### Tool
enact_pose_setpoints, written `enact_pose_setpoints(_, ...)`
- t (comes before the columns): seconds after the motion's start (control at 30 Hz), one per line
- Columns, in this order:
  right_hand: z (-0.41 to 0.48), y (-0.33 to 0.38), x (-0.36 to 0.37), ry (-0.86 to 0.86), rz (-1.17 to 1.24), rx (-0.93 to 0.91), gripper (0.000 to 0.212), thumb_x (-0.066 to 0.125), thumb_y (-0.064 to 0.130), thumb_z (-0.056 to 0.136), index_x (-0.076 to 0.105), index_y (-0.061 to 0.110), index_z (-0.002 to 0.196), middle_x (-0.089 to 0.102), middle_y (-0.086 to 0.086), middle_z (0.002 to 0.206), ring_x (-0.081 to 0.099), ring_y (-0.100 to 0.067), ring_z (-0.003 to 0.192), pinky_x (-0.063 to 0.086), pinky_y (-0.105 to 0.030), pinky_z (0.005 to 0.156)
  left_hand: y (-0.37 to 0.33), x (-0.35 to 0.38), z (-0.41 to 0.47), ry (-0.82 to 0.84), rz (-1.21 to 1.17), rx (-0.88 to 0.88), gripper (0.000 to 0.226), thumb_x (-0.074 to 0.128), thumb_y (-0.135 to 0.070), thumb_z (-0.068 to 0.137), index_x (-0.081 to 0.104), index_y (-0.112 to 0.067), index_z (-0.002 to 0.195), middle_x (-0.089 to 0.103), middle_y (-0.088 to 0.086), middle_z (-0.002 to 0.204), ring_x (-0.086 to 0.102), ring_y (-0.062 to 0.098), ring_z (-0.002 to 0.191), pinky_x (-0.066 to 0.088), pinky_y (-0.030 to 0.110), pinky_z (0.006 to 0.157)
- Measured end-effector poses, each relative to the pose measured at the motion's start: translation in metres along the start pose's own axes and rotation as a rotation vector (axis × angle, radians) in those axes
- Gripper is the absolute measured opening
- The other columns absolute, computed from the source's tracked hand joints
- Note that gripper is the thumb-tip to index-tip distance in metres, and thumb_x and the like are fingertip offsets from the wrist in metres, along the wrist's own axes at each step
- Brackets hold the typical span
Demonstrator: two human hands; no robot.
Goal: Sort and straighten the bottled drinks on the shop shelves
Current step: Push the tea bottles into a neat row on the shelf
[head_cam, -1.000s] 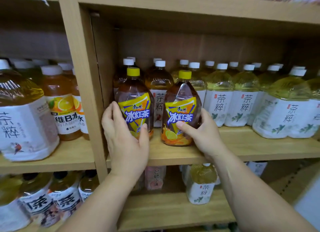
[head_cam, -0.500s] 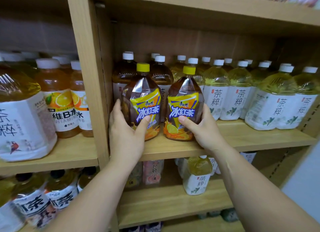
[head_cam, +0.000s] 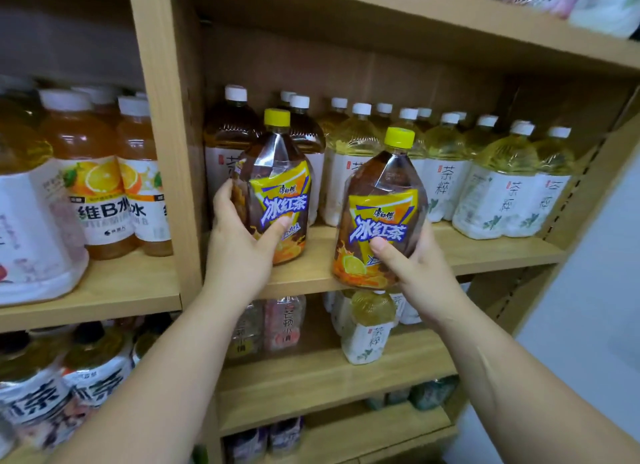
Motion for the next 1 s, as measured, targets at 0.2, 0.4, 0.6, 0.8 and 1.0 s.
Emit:
enact_pose_setpoints(0.2, -0.052, 0.004, -0.028, -0.094, 0.178, 0.026, 0.065, 0.079, 0.015, 0.076, 0.05, 0.021, 0.134, 0.072, -0.005, 0.126, 0.069, -0.022, 0.118, 0.061, -0.039, 0.09, -0.005, -0.008, -0.012, -0.04, -0.1, -0.026, 0.084, 0.085, -0.03, 0.081, 0.034, -0.032, 0.148, 0.061, -0.008, 0.133, 0.061, 0.005, 0.118, 0.049, 0.038, 0.108)
enact_pose_setpoints(0.4, -0.111, -0.042, -0.061, -0.018, 0.132, 0.171, 0.075, 0.087, 0.013, 0.072, 0.05, 0.016, 0.137, 0.074, -0.001, 0.121, 0.072, -0.019, 0.112, 0.061, -0.032, 0.085, -0.038, -0.015, -0.079, -0.064, -0.198, -0.012, 0.073, 0.084, -0.017, 0.082, 0.041, -0.027, 0.141, 0.064, -0.007, 0.132, 0.063, -0.001, 0.117, 0.057, 0.021, 0.088)
enact_pose_setpoints(0.6, -0.168, -0.094, -0.083, 0.022, 0.174, 0.323, 0.077, 0.091, 0.011, 0.07, 0.051, 0.023, 0.135, 0.076, 0.0, 0.117, 0.074, -0.019, 0.108, 0.062, -0.037, 0.089, -0.061, 0.002, -0.159, -0.002, -0.22, -0.062, 0.072, 0.082, -0.011, 0.079, 0.046, -0.021, 0.14, 0.07, -0.004, 0.124, 0.066, 0.008, 0.117, 0.059, 0.029, 0.088)
enact_pose_setpoints(0.8, -0.215, -0.146, -0.111, 0.0, 0.263, 0.476, 0.069, 0.089, 0.022, 0.064, 0.056, 0.031, 0.124, 0.078, 0.005, 0.109, 0.074, -0.018, 0.104, 0.063, -0.035, 0.081, -0.023, 0.026, -0.239, 0.036, -0.241, -0.244, 0.075, 0.081, -0.015, 0.069, 0.05, -0.016, 0.137, 0.075, -0.004, 0.115, 0.072, 0.01, 0.105, 0.062, 0.032, 0.082)
enact_pose_setpoints(1.0, -0.262, -0.201, -0.127, -0.029, 0.202, 0.568, 0.079, 0.092, 0.029, 0.061, 0.054, 0.031, 0.13, 0.077, 0.008, 0.11, 0.075, -0.017, 0.102, 0.064, -0.038, 0.079, 0.06, 0.037, -0.306, 0.042, -0.184, -0.433, 0.08, 0.084, -0.011, 0.064, 0.051, -0.022, 0.136, 0.075, 0.007, 0.115, 0.072, 0.023, 0.108, 0.061, 0.038, 0.088)
Point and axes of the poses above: each hand's wrist, its own z-axis towards the middle knuckle, its own x-axis out of the palm, y = z × x, the point moved 8 cm from there along z, towards the middle knuckle
